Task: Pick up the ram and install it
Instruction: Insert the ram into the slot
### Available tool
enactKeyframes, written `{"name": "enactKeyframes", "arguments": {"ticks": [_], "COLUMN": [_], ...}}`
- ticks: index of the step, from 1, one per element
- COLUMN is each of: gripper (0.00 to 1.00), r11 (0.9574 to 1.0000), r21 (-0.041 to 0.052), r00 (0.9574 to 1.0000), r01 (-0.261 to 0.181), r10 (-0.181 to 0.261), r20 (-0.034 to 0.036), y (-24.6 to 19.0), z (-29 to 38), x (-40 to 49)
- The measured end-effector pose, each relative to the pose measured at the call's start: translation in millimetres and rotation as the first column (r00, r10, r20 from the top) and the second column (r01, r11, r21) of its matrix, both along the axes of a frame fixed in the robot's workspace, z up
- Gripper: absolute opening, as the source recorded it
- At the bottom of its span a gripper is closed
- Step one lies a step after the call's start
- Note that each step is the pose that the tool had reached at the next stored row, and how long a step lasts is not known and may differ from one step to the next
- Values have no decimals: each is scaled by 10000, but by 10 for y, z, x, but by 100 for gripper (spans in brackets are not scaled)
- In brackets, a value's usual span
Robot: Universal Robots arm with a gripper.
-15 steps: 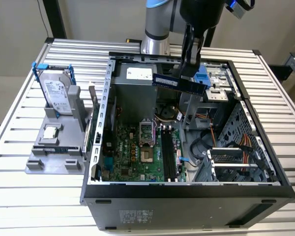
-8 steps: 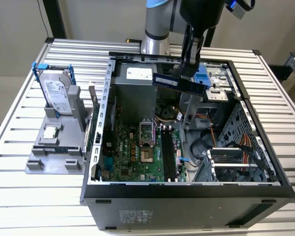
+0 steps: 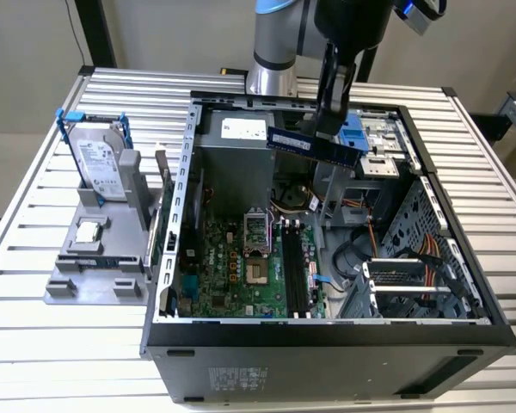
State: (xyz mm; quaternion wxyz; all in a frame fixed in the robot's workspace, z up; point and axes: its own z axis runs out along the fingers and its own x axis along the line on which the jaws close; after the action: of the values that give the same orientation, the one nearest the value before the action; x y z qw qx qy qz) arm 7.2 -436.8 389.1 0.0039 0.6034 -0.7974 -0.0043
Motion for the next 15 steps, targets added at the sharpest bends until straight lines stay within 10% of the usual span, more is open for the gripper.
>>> {"name": "enactKeyframes", "arguments": {"ticks": [15], "gripper": [0], "r11": [9995], "r21": [1], "r00": [9995], "r01": [327], "r10": [-327], "r20": [0], "y": [0], "z": [0], "x": [0]}}
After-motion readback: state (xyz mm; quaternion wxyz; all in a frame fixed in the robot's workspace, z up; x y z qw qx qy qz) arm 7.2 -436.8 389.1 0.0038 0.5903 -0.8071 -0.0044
